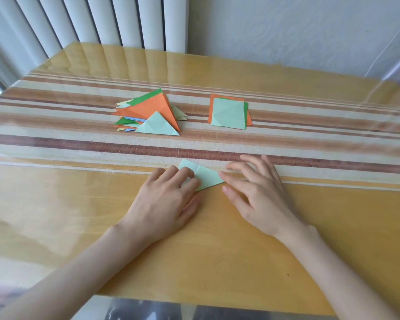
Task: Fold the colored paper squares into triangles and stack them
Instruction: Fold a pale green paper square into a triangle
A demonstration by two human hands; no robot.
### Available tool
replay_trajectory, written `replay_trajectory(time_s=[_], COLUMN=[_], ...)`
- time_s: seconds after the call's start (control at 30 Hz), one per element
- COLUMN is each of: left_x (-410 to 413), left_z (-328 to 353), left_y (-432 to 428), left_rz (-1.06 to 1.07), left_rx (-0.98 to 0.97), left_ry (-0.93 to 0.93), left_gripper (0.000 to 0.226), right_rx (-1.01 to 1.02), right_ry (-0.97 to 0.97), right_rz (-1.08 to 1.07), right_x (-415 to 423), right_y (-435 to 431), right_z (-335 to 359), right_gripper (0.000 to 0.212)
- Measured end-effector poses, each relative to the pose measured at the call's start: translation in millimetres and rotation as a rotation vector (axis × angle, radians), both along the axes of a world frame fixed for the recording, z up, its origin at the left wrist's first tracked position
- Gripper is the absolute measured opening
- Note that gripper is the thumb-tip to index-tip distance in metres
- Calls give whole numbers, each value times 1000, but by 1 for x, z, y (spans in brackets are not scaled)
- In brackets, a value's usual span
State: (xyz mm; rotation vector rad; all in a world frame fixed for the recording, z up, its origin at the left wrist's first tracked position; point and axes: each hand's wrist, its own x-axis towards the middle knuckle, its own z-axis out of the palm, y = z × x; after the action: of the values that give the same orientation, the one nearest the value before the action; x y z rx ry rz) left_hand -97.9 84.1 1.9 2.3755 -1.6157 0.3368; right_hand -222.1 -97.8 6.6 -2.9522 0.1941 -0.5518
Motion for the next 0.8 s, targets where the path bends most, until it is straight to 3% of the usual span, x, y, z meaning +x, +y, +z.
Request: replay_trajectory(time_s=[0.4,0.63,0.73,0.8], left_x=[0,-1,-2,-3], left_z=[1,3,3,5], left_y=[20,46,47,40], left_rz=[-27,23,50,186], left_rx=[87,116,25,-91], left_ry=[-125,-80,-12,130], left_gripper=[36,38,38,41], right_rx=[-34,-23,-10,53], right_ry=[-17,16,14,1], right_rz=[9,2,2,-2], right_x=[0,-2,0,6], right_y=[0,2,3,3], right_z=[-9,-7,-7,-3], right_gripper=[39,40,43,44])
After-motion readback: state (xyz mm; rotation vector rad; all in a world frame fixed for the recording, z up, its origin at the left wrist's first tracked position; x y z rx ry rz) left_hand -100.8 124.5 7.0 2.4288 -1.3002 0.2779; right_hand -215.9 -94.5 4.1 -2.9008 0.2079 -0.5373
